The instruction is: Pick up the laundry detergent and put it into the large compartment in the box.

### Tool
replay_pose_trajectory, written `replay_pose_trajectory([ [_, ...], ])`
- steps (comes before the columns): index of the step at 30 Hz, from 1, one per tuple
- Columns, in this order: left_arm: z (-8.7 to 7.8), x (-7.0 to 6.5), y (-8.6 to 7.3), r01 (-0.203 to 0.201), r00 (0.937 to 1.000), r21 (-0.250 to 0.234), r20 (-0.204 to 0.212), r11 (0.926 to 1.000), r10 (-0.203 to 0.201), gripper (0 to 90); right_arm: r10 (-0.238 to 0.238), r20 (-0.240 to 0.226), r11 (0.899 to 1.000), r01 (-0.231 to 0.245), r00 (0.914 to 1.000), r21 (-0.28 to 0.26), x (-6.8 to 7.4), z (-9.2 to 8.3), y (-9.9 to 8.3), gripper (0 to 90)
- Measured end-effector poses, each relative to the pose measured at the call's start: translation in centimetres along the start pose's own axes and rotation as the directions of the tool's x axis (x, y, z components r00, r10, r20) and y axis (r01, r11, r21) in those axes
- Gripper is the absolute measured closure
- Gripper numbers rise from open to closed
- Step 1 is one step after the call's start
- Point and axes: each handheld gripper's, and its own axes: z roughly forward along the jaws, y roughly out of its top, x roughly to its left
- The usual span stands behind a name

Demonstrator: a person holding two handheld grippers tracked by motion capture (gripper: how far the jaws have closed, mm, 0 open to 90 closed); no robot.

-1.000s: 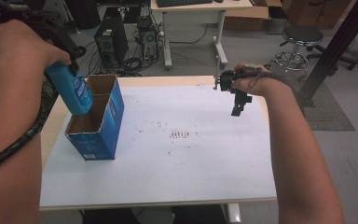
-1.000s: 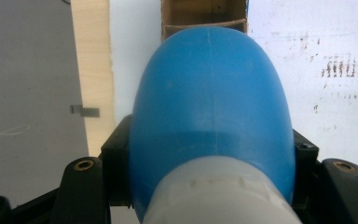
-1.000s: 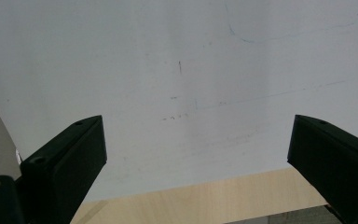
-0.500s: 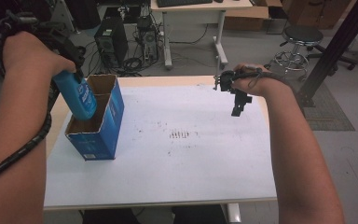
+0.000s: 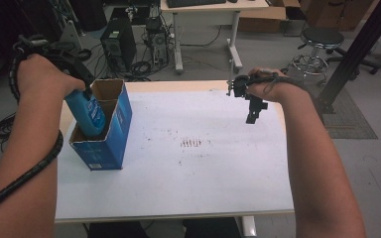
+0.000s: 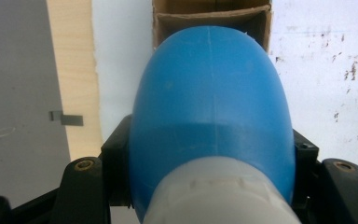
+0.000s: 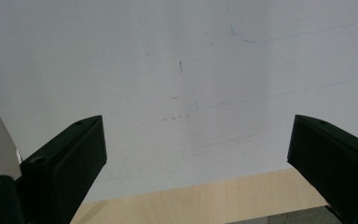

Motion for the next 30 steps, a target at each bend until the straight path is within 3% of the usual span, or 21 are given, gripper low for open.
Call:
replay_pose_trajectory([
  [30,7.7,-0.8,-0.2,-0.04,0.999,0.035,-0.02,0.9986,0.041,38.1,-0.01,0.004,1.0,0.01,0.9999,0.005,0.1,0.3,0.3,4.1],
])
